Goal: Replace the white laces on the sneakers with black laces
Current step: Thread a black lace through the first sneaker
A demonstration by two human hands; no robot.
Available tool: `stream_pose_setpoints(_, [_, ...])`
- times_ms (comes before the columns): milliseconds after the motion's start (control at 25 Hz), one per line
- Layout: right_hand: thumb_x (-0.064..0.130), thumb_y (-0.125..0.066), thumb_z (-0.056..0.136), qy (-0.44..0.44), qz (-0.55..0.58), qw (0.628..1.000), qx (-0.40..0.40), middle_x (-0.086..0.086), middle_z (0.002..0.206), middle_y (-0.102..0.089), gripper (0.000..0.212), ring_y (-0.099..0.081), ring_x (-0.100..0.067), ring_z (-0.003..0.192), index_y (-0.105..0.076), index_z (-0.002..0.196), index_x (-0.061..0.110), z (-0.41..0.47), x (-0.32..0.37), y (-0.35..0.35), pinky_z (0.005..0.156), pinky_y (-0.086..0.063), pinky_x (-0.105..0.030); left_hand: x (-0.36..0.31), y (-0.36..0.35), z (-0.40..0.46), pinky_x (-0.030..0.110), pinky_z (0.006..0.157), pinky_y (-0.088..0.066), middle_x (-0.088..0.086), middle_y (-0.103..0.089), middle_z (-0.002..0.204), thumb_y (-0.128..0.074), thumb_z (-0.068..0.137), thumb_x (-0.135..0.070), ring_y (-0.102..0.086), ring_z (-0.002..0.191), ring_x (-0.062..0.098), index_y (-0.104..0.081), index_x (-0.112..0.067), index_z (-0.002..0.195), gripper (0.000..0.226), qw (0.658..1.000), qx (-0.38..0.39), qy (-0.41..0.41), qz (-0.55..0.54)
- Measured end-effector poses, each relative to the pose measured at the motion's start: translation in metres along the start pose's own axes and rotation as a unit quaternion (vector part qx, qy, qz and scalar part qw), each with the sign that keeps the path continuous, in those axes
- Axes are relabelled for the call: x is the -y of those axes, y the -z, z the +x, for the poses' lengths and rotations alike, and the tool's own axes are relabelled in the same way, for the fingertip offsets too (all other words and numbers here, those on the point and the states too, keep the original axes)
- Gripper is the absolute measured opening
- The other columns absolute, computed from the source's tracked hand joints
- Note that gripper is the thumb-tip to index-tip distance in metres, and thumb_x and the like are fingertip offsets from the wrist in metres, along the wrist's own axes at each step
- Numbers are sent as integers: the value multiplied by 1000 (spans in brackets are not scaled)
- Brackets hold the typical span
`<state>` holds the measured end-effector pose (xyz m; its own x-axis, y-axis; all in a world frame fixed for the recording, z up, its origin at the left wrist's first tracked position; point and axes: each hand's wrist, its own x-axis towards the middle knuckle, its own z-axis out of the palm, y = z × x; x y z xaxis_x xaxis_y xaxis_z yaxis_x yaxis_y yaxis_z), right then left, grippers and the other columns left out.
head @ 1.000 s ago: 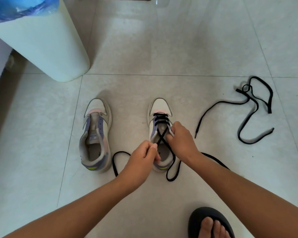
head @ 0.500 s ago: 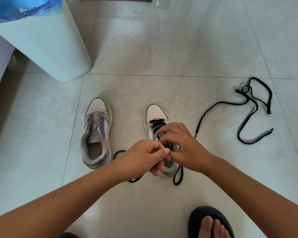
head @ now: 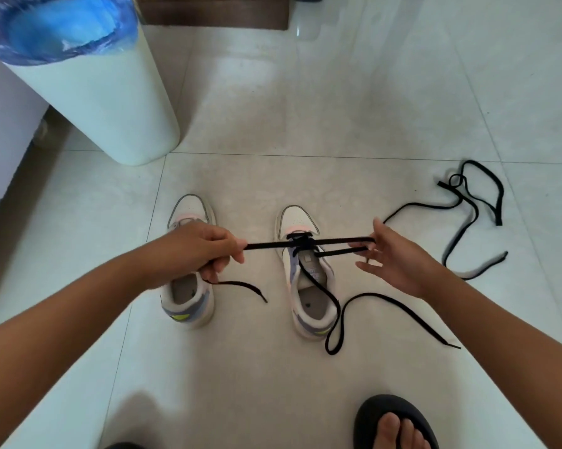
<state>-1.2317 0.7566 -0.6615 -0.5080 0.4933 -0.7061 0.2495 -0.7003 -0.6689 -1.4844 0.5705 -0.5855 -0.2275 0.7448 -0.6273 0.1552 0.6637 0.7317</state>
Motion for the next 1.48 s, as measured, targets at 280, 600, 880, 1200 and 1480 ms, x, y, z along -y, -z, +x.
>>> stream_pose_setpoints(280, [37,-45,97,-44,64,993,-87,-7,80,-68,44,-57,-20,83,-51,61,13,22,-13,3,78,-46,-32,-31,72,-16,21,43,-44,-3,-39,43,-85,30,-62,-30,35,8,-70,-16,60,58,987,-28,-75,-139])
stream_pose_setpoints(600, [38,-42,97,157,-348,909,164,1,73,-68,44,-62,-15,64,-66,92,2,-37,46,-110,63,-50,-19,-47,-27,28,18,46,-39,-7,-48,51,-58,92,-31,-42,44,10,-69,-13,74,27,991,108,-40,71])
stream_pose_setpoints(880, [27,-61,87,132,-445,884,61,-6,62,-51,23,-47,-16,60,-65,72,10,-53,71,-23,59,-42,-21,-39,-18,33,22,50,-38,-5,-38,47,-57,92,-34,-35,43,11,-69,-13,74,30,995,100,-19,3])
stream_pose_setpoints(1200, [49,-46,90,87,-520,849,17,8,98,-68,35,-62,-4,91,-68,104,26,-49,57,2,80,-43,-14,-68,-87,50,18,45,-33,-9,-46,42,-58,91,-36,-37,42,7,-49,-11,60,41,991,46,-93,85])
stream_pose_setpoints(1480, [38,-55,88,72,-316,940,103,2,56,-46,38,-34,-14,58,-68,91,2,-20,29,-19,57,-31,-25,-49,-122,62,20,45,-44,6,-59,70,-43,96,-14,-52,57,16,-54,-9,83,18,994,-48,33,-88])
